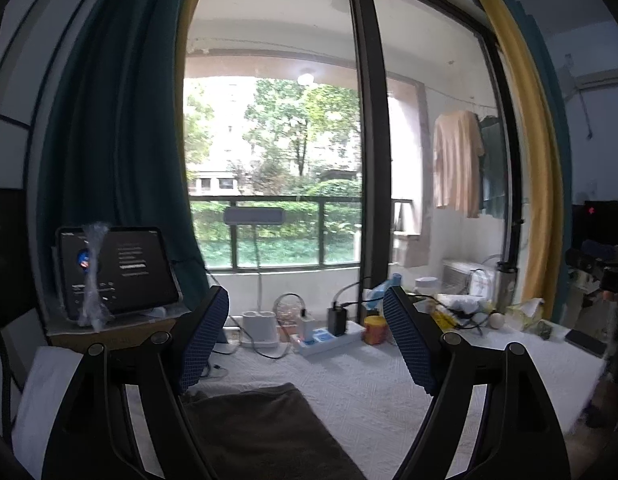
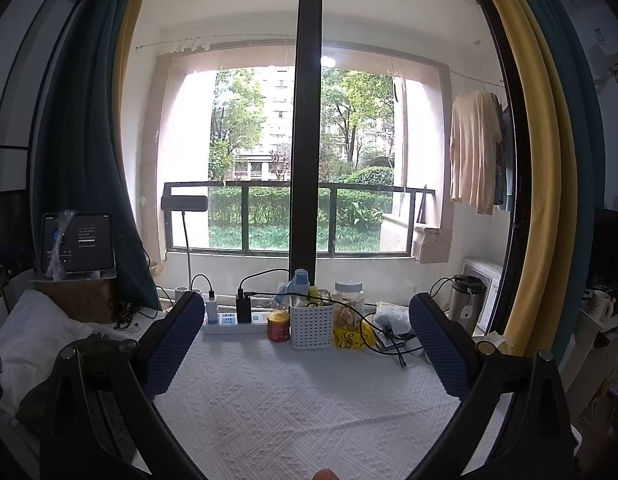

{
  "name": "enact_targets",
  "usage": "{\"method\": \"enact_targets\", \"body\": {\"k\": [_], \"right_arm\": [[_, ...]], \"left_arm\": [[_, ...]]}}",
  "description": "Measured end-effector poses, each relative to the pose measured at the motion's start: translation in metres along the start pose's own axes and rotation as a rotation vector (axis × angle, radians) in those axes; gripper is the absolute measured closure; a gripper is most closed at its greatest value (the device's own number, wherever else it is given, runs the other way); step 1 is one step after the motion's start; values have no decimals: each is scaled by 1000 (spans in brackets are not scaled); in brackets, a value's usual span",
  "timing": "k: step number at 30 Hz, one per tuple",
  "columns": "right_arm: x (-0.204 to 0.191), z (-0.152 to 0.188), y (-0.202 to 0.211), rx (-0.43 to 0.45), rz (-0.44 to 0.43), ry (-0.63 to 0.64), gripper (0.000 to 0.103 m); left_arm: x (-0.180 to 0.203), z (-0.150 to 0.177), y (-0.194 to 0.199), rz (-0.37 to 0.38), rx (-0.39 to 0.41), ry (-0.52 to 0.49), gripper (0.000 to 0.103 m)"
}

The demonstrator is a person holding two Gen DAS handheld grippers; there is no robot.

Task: Fold small clothes

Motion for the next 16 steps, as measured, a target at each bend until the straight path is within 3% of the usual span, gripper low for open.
{"method": "enact_targets", "body": {"k": [16], "right_arm": [[0,3,3,-7,1,14,2]], "left_arm": [[14,4,2,63,-10,-31,21]]}}
Point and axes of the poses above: each gripper's, at about its wrist camera, not at the fingertips, and y roughly against the way its jaws point, x to its right, z to its underside, the point moved 8 cm from there along -y, roughly the way its jaws point, and after that the axes turned 15 degrees about x, right-handed, at the moved point
